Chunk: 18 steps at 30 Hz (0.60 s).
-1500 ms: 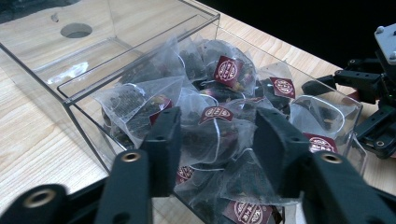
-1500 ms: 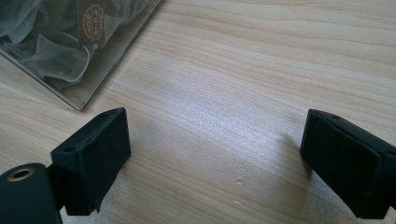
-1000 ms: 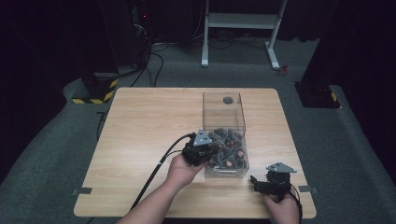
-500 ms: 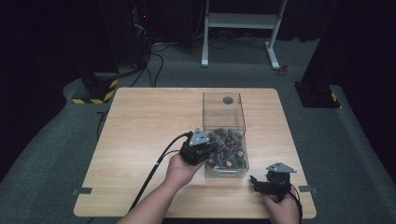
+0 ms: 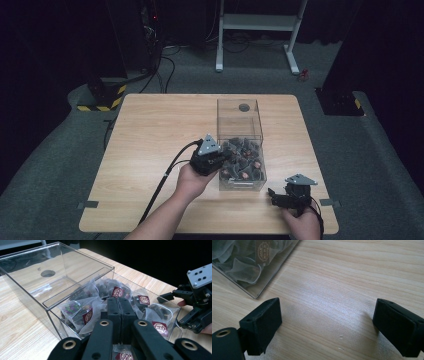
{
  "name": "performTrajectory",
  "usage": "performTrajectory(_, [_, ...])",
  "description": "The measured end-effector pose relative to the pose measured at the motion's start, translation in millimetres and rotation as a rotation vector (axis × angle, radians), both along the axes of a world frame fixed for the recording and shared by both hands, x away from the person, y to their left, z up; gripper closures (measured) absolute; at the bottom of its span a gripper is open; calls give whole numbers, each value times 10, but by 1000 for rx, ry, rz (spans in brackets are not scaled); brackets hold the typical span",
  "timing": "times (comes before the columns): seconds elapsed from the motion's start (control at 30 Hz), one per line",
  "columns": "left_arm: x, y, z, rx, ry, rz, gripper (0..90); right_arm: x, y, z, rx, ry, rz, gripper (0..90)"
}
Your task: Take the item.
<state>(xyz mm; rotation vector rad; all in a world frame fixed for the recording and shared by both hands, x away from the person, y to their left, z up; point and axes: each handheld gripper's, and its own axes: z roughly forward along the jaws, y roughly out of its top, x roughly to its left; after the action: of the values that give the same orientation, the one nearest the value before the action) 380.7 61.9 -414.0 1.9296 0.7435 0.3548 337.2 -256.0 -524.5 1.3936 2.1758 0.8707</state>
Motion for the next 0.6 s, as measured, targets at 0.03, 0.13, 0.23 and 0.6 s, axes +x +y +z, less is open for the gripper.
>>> performTrajectory(0.03, [-1, 3, 4, -6, 0, 1, 892, 0, 0, 0, 0, 0, 0, 83])
performTrajectory(0.13, [-6, 23, 29, -25, -4, 4, 892, 0, -1, 0, -1, 0, 0, 83])
performTrajectory(0.23, [-6, 40, 52, -32, -10, 2, 892, 0, 0, 0, -1, 0, 0, 83])
performTrajectory(0.6, [-11, 77, 167, -62, -26, 0, 892, 0, -1, 0, 0, 0, 1, 84])
